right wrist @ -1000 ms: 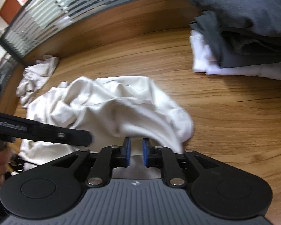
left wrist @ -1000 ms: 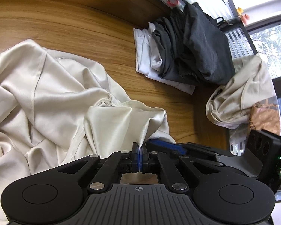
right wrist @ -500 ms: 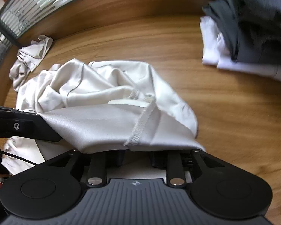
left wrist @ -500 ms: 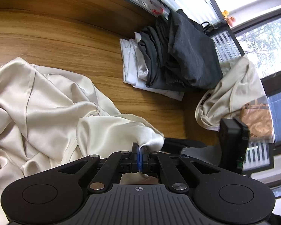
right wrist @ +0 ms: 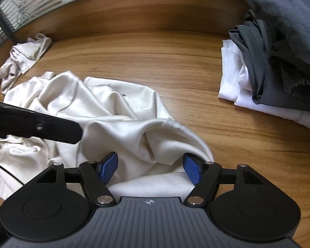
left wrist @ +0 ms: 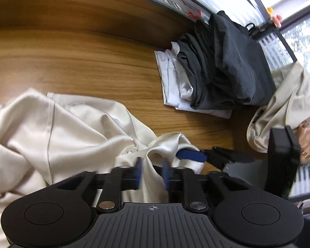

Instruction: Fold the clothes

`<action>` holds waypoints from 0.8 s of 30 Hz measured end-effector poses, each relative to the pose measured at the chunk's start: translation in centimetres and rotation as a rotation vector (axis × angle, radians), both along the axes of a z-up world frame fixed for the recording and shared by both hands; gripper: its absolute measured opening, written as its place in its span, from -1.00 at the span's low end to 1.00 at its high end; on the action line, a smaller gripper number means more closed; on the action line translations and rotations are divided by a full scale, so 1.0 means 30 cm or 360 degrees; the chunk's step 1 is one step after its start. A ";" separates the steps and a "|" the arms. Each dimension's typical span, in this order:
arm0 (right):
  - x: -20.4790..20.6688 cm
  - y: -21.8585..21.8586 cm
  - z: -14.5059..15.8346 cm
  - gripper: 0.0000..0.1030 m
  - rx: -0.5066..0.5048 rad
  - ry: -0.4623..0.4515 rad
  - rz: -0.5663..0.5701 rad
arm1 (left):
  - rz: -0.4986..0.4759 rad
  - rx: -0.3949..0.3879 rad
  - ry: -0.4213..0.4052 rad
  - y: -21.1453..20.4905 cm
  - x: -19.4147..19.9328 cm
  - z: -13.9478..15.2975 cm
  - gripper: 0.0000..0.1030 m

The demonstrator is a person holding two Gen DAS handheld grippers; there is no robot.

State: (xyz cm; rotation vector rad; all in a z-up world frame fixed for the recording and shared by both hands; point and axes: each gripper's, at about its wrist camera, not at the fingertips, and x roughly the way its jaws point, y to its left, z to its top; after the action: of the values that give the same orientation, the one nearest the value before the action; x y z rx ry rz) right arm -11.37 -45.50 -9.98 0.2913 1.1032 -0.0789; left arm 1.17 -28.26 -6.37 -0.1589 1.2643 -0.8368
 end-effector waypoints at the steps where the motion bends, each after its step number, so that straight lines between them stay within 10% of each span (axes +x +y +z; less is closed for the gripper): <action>1: 0.011 -0.007 -0.013 0.46 0.0003 0.0010 0.0001 | -0.0018 0.0000 -0.0016 0.002 0.001 -0.001 -0.18; 5: 0.040 -0.027 -0.064 0.33 0.0030 0.0051 0.0022 | -0.0136 0.0004 -0.0077 0.013 -0.016 -0.011 0.17; 12: 0.050 -0.061 -0.107 -0.87 0.0124 0.0083 0.0024 | -0.0385 0.0165 -0.0106 0.005 -0.083 -0.095 0.36; 24: -0.095 -0.146 0.125 -0.94 0.0316 -0.0196 -0.0201 | -0.0484 0.0369 -0.0110 -0.015 -0.138 -0.218 0.36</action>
State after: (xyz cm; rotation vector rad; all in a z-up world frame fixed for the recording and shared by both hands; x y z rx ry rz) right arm -14.22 -49.87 -6.22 0.5374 0.9711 -0.0629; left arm -2.98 -28.72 -12.89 0.2518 1.3283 -0.9376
